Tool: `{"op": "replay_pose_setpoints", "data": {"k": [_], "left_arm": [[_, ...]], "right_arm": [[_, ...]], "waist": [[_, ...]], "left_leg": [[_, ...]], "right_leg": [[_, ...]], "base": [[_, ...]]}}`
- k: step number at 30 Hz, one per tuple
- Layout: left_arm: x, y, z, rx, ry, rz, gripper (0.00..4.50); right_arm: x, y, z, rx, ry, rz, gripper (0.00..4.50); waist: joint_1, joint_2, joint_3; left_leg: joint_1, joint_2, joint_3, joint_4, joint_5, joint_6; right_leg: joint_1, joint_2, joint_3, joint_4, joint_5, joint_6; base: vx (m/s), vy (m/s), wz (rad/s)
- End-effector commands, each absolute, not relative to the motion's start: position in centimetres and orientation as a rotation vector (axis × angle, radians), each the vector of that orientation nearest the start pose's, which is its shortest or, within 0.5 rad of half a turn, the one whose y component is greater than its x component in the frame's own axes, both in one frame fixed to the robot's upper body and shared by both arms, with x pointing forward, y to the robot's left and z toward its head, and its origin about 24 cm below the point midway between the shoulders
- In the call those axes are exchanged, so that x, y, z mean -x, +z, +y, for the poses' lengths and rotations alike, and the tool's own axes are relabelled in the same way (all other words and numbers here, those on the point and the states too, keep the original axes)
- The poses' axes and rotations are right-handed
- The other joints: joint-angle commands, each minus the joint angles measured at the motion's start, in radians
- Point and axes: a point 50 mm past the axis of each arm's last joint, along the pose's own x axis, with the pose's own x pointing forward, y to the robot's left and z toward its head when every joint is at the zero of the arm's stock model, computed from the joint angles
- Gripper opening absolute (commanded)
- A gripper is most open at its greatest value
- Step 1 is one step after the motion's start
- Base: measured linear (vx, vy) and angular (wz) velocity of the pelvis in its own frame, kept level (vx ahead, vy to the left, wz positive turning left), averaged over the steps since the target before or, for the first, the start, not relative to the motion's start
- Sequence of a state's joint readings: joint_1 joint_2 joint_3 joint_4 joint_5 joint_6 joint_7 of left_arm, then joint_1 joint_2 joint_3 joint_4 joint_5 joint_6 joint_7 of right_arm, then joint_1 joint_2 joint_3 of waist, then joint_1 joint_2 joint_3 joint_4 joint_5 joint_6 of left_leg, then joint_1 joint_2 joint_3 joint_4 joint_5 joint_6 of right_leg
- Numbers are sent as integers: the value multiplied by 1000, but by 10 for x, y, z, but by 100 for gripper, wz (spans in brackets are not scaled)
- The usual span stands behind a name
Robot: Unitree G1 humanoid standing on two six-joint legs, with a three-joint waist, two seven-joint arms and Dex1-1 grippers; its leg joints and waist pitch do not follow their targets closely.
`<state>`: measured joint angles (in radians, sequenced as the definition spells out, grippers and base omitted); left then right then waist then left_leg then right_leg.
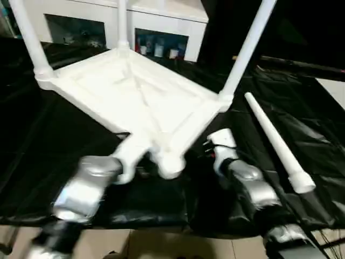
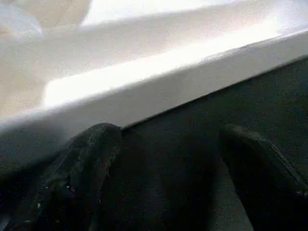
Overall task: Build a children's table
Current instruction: Rotate table base, then pick table leg
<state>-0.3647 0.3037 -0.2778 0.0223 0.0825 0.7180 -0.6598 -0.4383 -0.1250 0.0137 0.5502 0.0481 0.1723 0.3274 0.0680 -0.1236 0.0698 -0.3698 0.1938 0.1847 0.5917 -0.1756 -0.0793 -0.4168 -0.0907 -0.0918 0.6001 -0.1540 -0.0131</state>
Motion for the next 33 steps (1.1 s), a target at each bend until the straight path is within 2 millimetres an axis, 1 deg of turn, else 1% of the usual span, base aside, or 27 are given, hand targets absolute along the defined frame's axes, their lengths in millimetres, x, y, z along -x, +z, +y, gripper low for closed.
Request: {"op": "replay_pose_setpoints", "data": {"k": [1,3,4,5,6,7,8,9,10,11,12,13,14,15,16,17,18,19,20,22,24,25,26,27,28,32,33], "left_arm": [[-294,64,104,-364,-814,454,450],[-294,69,95,-345,-860,378,450],[-293,71,90,-330,-900,345,450],[-291,73,87,-312,-920,333,450],[-291,73,87,-312,-920,333,450],[-288,76,86,-302,-946,315,450],[-288,76,86,-303,-951,312,450],[-286,78,88,-297,-977,301,450],[-285,78,89,-295,-984,298,450],[-282,79,91,-294,-1014,301,450],[-277,79,93,-290,-1054,317,450],[-274,78,95,-288,-1085,328,450],[-272,78,97,-289,-1101,336,450],[-265,77,102,-295,-1153,369,450],[-262,77,105,-302,-1178,387,450],[-260,77,106,-305,-1193,397,450],[-259,77,106,-301,-1208,409,450],[-259,78,106,-295,-1229,419,450],[-259,78,106,-294,-1230,419,450],[-260,80,105,-293,-1244,421,450],[-261,81,105,-294,-1244,420,450],[-261,83,105,-291,-1249,419,450],[-262,83,105,-289,-1251,418,450],[-262,83,105,-289,-1251,418,450],[-262,84,105,-288,-1254,420,450],[-268,82,104,-277,-1254,428,450],[-269,82,103,-275,-1252,430,450]], "right_arm": [[-326,39,-160,52,309,287,380],[-324,50,-172,56,281,284,380],[-325,55,-181,72,259,296,380],[-326,59,-190,101,230,314,380],[-326,59,-190,101,230,314,380],[-328,65,-204,119,185,346,380],[-329,66,-206,118,178,351,397],[-330,73,-220,115,122,393,406],[-330,75,-224,117,107,403,413],[-331,80,-236,124,65,428,413],[-333,83,-247,135,30,457,416],[-333,86,-256,141,5,480,434],[-334,87,-260,135,-5,496,434],[-335,90,-274,102,-19,555,434],[-335,92,-280,68,-17,585,434],[-336,93,-283,45,-15,604,434],[-336,93,-288,27,-17,623,434],[-336,92,-297,12,-21,665,434],[-336,91,-297,12,-22,669,434],[-333,86,-305,-22,24,754,434],[-332,84,-306,-42,49,776,434],[-330,81,-310,-57,59,816,434],[-328,77,-314,-32,46,847,434],[-328,77,-314,-32,46,847,434],[-327,74,-317,-27,38,872,434],[-318,62,-328,67,26,979,434],[-316,60,-331,84,8,989,434]], "waist": [[-2,25,-75],[-2,21,-75],[-2,26,-76],[-4,22,-74],[-4,21,-75],[-6,20,-74],[-6,20,-76],[-6,18,-74],[-7,19,-74],[-7,18,-74],[-8,18,-74],[-9,19,-74],[-10,18,-74],[-11,18,-74],[-12,22,-75],[-14,21,-75],[-14,23,-74],[-14,20,-76],[-15,22,-75],[-12,25,-75],[-9,24,-75],[-10,22,-76],[-9,22,-76],[-9,19,-76],[-8,20,-76],[-8,11,-74],[-9,14,-74]], "left_leg": [[9,38,-18,-79,-239,-22],[10,36,-17,-77,-241,-11],[11,37,-17,-76,-239,-9],[10,36,-16,-76,-240,-8],[11,36,-15,-75,-244,-8],[11,35,-15,-74,-251,-9],[11,35,-15,-73,-248,-8],[11,35,-14,-72,-247,-7],[11,35,-15,-73,-241,-7],[13,35,-14,-71,-237,-10],[12,35,-14,-71,-234,-11],[11,35,-13,-71,-229,-12],[11,34,-13,-69,-228,-14],[13,33,-12,-68,-229,-14],[10,31,-12,-67,-230,-11],[14,32,-10,-65,-232,-11],[13,31,-9,-64,-231,-9],[13,31,-10,-63,-229,-9],[13,31,-11,-63,-235,-9],[12,33,-11,-60,-242,-13],[11,33,-10,-60,-239,-9],[8,34,-12,-59,-234,-6],[9,34,-11,-58,-235,-5],[7,34,-11,-57,-227,-7],[8,34,-11,-55,-224,-9],[5,33,-9,-52,-236,-8],[6,33,-11,-51,-246,-11]], "right_leg": [[54,-51,55,-63,-238,-118],[55,-51,55,-69,-248,-111],[53,-51,55,-67,-249,-111],[53,-49,54,-70,-261,-110],[52,-50,54,-70,-268,-110],[51,-50,53,-72,-287,-108],[52,-50,53,-71,-295,-106],[51,-49,53,-73,-299,-105],[52,-48,52,-71,-298,-107],[50,-48,52,-71,-295,-105],[52,-47,52,-69,-292,-106],[52,-48,52,-69,-288,-109],[52,-48,51,-67,-289,-111],[51,-47,51,-66,-293,-113],[54,-46,50,-66,-297,-118],[50,-46,51,-65,-293,-123],[50,-44,51,-66,-284,-130],[51,-45,50,-64,-282,-137],[52,-45,48,-63,-289,-146],[53,-48,49,-66,-290,-160],[53,-48,48,-68,-284,-165],[57,-49,48,-64,-282,-173],[56,-49,48,-66,-285,-173],[57,-50,47,-64,-288,-181],[55,-52,48,-64,-295,-183],[54,-51,47,-68,-338,-174],[51,-52,45,-69,-364,-170]], "base": [[0,0,0],[0,0,0],[0,0,0],[0,0,0],[0,0,0],[0,0,0],[0,0,0],[0,0,0],[0,0,0],[0,0,0],[0,0,0],[0,0,0],[0,0,0],[0,0,0],[0,0,0],[0,0,0],[0,0,0],[0,0,0],[0,0,0],[0,0,0],[0,0,0],[0,0,0],[0,0,0],[0,0,0],[0,0,0],[0,0,0],[0,0,0]]}}
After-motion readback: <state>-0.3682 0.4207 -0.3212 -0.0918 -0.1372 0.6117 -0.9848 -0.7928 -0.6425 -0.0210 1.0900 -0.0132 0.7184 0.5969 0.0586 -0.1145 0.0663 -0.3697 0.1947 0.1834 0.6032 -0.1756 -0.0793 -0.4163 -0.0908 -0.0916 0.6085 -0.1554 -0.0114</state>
